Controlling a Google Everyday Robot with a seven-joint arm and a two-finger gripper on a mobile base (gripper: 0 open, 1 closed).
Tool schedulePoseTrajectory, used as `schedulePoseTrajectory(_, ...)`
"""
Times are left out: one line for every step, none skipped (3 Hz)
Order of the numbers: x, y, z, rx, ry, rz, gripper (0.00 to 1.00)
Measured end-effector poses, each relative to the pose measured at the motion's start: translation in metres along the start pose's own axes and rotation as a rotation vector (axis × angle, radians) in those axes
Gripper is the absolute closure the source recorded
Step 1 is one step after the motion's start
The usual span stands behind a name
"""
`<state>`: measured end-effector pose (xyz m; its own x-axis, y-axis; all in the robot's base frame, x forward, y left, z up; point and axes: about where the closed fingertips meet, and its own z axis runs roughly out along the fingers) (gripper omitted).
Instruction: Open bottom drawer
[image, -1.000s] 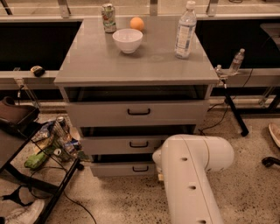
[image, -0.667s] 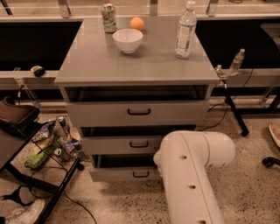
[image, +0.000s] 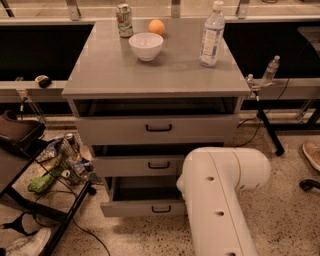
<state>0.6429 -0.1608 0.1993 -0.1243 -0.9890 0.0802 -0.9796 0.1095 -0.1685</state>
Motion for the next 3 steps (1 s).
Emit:
schedulePoseTrajectory(0.0000, 0.0000, 0.0000, 0.000, 0.000, 0.000, 0.60)
schedulePoseTrajectory(0.0000, 0.0000, 0.0000, 0.000, 0.000, 0.000, 0.37)
schedulePoseTrajectory(0.0000, 0.0001, 0.0001, 0.000, 0.000, 0.000, 0.13)
